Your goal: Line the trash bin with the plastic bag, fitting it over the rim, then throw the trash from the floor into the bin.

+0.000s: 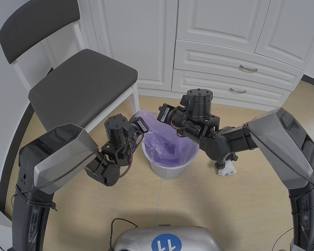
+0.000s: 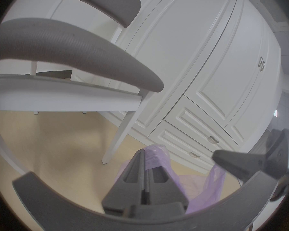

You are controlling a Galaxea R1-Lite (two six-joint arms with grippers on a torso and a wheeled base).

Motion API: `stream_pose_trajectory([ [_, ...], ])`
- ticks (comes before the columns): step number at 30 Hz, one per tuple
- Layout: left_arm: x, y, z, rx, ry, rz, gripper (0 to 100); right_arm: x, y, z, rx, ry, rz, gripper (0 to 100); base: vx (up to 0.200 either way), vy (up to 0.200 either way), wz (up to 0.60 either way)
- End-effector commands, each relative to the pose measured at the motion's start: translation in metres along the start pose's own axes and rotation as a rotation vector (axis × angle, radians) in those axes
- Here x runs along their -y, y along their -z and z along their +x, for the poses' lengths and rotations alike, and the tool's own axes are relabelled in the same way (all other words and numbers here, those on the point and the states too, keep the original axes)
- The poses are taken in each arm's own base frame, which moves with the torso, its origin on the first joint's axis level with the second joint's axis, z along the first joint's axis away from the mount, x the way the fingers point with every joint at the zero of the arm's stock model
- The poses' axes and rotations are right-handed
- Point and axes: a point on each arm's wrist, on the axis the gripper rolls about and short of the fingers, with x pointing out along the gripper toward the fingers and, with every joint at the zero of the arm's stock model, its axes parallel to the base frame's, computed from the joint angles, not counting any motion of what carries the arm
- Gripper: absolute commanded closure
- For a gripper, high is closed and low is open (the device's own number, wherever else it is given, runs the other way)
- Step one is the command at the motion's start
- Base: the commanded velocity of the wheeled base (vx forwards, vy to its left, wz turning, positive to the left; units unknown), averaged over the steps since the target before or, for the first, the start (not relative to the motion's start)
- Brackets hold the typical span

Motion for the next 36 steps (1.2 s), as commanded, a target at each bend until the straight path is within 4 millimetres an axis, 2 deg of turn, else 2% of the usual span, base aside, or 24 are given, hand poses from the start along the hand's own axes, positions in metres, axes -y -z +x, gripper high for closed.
stream_pose_trajectory([
  [1,0.006,-0.005,-0.010,0.014,0.020,-0.007,100,-0.001,0.035,0.016,-0.100,-0.066,0.114,100,0.000,0.000,0.00],
  [6,0.011,-0.003,-0.013,0.020,0.036,-0.008,100,0.002,0.058,0.027,-0.137,-0.084,0.132,100,0.000,0.000,0.00],
  [8,0.011,-0.001,-0.014,0.029,0.044,0.012,100,0.004,0.071,0.037,-0.135,-0.087,0.147,100,0.000,0.000,0.00],
  [10,0.010,0.000,-0.014,0.036,0.049,0.022,100,0.005,0.071,0.041,-0.115,-0.084,0.146,100,0.000,0.000,0.00],
  [11,0.010,0.001,-0.013,0.039,0.050,0.024,100,0.005,0.065,0.040,-0.101,-0.083,0.146,100,0.000,0.000,0.00],
  [13,0.007,0.005,-0.012,0.032,0.047,0.028,100,-0.008,0.037,0.031,-0.057,-0.101,0.135,100,0.000,0.000,0.00],
  [14,0.007,0.005,-0.012,0.032,0.047,0.028,100,-0.009,0.035,0.031,-0.054,-0.103,0.133,100,0.000,0.000,0.00],
  [15,0.006,0.006,-0.011,0.032,0.047,0.028,100,-0.016,0.018,0.021,-0.030,-0.106,0.095,100,0.000,0.000,0.00],
  [17,0.007,0.007,-0.011,0.030,0.048,0.029,100,-0.019,0.001,0.010,0.000,-0.086,0.003,100,0.000,0.000,0.00],
  [20,0.007,0.008,-0.012,0.028,0.048,0.029,100,-0.002,-0.008,0.001,0.010,-0.018,-0.138,100,0.000,0.000,0.00],
  [22,0.006,0.009,-0.012,0.026,0.047,0.028,100,0.002,-0.013,-0.003,0.021,0.008,-0.167,100,0.000,0.000,0.00],
  [23,0.006,0.009,-0.012,0.024,0.046,0.029,100,0.004,-0.025,-0.011,0.037,0.033,-0.204,100,0.000,0.000,0.00],
  [24,0.006,0.009,-0.011,0.026,0.045,0.029,100,0.004,-0.026,-0.013,0.039,0.034,-0.207,100,0.000,0.000,0.00],
  [28,0.002,0.014,-0.011,0.017,0.039,0.032,100,-0.011,-0.055,-0.038,0.067,0.028,-0.258,100,0.000,0.000,0.00],
  [34,-0.002,0.019,-0.007,0.013,0.031,0.035,100,-0.010,-0.069,-0.064,0.002,0.093,-0.430,100,0.000,0.000,0.00],
  [35,-0.002,0.019,-0.007,0.013,0.031,0.035,100,-0.010,-0.070,-0.067,-0.008,0.114,-0.439,0,0.000,0.000,0.00],
  [36,-0.002,0.019,-0.007,0.013,0.031,0.035,100,-0.010,-0.070,-0.067,-0.008,0.114,-0.439,0,0.000,0.000,0.00],
])
